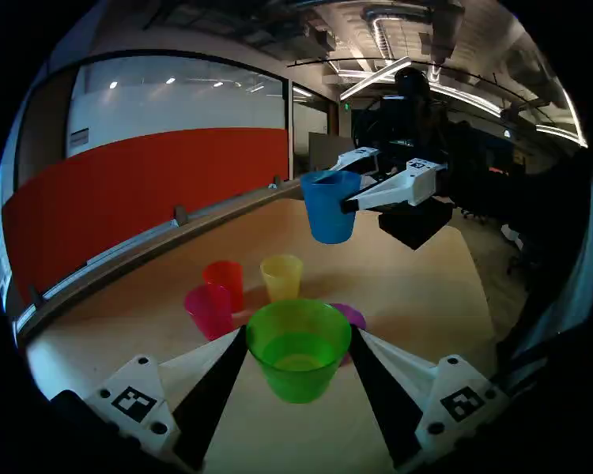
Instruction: Pour water
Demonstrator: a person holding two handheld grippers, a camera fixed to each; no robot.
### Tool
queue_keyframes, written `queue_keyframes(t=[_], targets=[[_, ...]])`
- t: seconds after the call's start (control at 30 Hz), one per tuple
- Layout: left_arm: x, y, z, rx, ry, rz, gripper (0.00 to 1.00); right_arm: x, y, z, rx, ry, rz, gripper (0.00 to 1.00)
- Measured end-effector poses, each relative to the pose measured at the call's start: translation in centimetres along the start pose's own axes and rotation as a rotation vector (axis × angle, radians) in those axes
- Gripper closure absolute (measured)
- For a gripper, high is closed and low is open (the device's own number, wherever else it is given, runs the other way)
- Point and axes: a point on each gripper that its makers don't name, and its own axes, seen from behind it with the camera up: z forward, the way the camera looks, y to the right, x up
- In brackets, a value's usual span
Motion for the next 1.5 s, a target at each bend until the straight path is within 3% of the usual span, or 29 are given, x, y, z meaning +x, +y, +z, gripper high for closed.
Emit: queue_keyframes(t=[0.8,1.5], targets=[[-4.1,0.2,1.1,-0.031,-0.136,0.031,0.10,-6.1,-0.9,-3.0,-0.020,-0.174,-0.027,0.10],[-7.7,0.2,1.4,-0.050,-0.223,0.027,0.10,-12.9,-0.1,-9.0,-0.058,-0.320,-0.028,0.09]])
